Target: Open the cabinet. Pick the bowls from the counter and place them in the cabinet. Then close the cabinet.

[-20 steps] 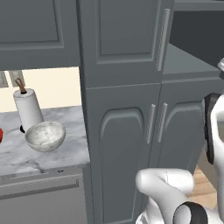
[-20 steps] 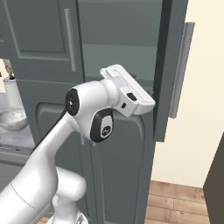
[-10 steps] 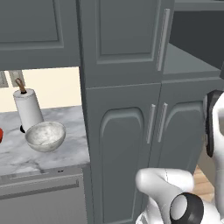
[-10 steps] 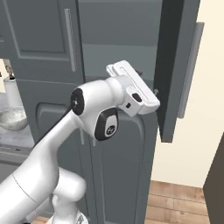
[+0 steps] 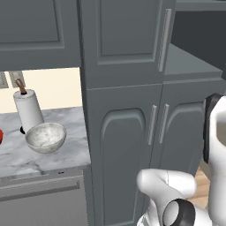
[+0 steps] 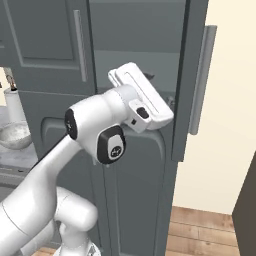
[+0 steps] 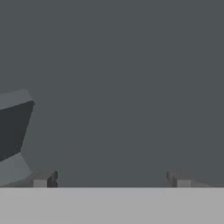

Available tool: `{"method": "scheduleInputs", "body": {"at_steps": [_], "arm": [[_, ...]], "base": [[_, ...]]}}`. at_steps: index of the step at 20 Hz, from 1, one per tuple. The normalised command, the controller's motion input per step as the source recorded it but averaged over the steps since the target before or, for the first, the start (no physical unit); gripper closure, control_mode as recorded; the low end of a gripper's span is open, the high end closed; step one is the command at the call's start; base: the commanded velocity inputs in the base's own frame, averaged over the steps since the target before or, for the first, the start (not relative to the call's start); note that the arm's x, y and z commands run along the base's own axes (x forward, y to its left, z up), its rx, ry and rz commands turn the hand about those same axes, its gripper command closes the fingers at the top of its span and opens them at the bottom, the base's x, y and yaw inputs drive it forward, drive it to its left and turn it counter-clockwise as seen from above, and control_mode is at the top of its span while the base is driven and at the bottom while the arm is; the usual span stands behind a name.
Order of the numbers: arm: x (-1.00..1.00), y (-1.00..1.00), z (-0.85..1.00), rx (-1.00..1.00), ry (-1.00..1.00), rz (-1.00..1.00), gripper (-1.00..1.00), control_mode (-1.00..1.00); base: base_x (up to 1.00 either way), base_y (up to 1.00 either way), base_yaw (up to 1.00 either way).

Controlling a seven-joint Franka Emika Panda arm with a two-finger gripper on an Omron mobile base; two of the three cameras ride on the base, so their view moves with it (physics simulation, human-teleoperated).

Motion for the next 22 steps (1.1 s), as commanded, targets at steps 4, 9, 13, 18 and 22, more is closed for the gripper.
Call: {"method": "scheduleInputs", "body": {"at_steps": [4, 9, 13, 18, 22], "arm": [[-0.1, 0.46, 0.84, -0.12, -0.03, 0.07, -1.0, -1.0], [0.0, 0.66, 0.91, -0.24, 0.1, 0.15, -1.0, -1.0], [-0.62, 0.11, 0.95, -0.08, 0.09, 0.05, -1.0, -1.0], [-0.69, 0.06, 0.54, 0.0, 0.22, 0.02, -1.0, -1.0], [-0.6, 0.22, -0.02, 0.01, 0.21, 0.03, -1.0, -1.0]], "base": [[0.0, 0.0, 0.0], [0.0, 0.0, 0.0], [0.0, 0.0, 0.0], [0.0, 0.0, 0.0], [0.0, 0.0, 0.0]]}}
